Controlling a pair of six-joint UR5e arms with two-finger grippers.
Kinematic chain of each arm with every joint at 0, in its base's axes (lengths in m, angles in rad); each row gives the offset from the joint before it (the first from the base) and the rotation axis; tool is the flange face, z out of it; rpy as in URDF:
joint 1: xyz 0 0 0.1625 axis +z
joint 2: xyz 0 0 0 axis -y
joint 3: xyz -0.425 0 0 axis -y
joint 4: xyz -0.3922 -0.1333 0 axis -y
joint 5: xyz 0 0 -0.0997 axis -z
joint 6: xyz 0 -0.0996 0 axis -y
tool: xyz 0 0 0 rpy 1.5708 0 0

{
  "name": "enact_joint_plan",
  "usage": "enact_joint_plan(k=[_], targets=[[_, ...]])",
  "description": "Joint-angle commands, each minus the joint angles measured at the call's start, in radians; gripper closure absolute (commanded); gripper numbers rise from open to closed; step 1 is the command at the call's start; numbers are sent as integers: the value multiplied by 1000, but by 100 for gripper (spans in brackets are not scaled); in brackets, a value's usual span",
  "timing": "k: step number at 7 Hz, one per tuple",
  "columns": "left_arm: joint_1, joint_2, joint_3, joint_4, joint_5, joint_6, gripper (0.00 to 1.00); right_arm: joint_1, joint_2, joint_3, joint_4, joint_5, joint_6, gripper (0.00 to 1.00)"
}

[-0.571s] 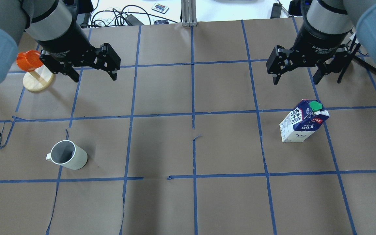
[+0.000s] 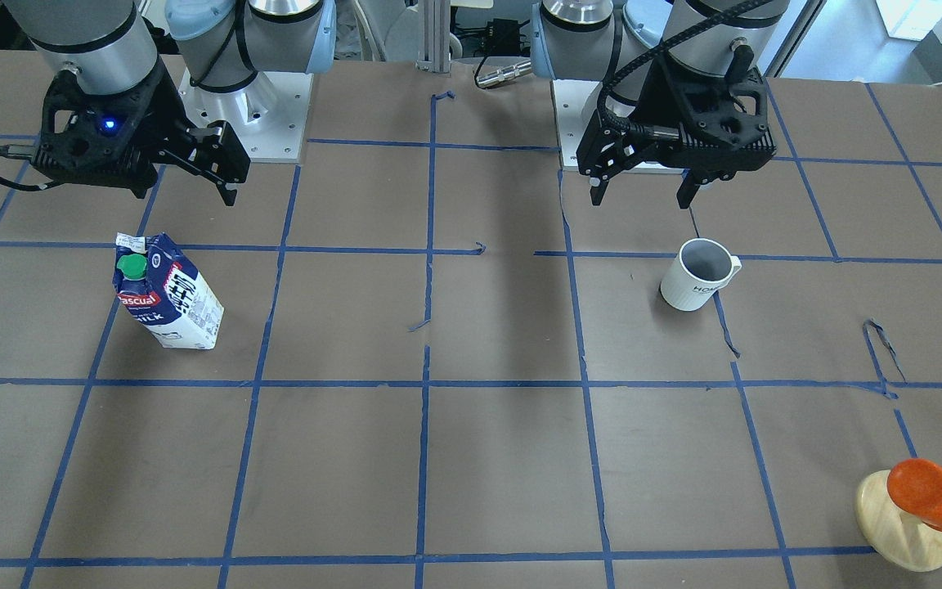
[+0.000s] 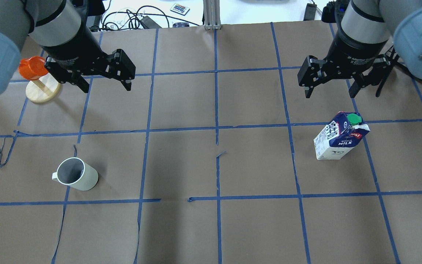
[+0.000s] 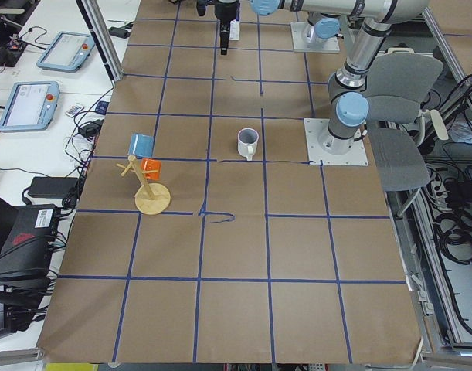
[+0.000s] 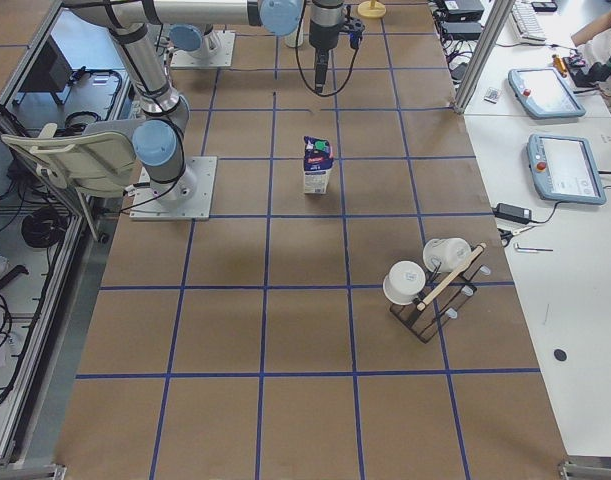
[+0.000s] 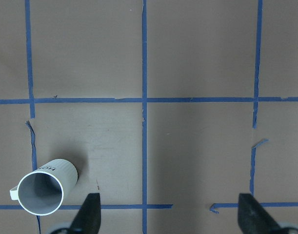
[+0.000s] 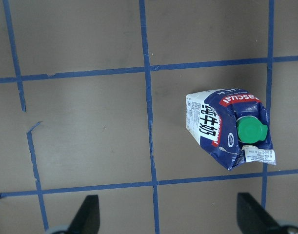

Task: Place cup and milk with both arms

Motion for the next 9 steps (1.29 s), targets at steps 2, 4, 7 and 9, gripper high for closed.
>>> enact_joint_plan(k=[2,4,7,9], targets=[[-2,0,-1,2,0,0,0,0,-30,-4,3,-109,-1,0],[0,0,-2,2,0,2,0,-18,-21,-12,-40,-97,6,0],[3,0,-2,5,-2,2,0,-20,22,-21,-50,-2,0,0],[40,-20,-22,5,-9,-1,0,-18,28,-15,-48,28,-3,0]])
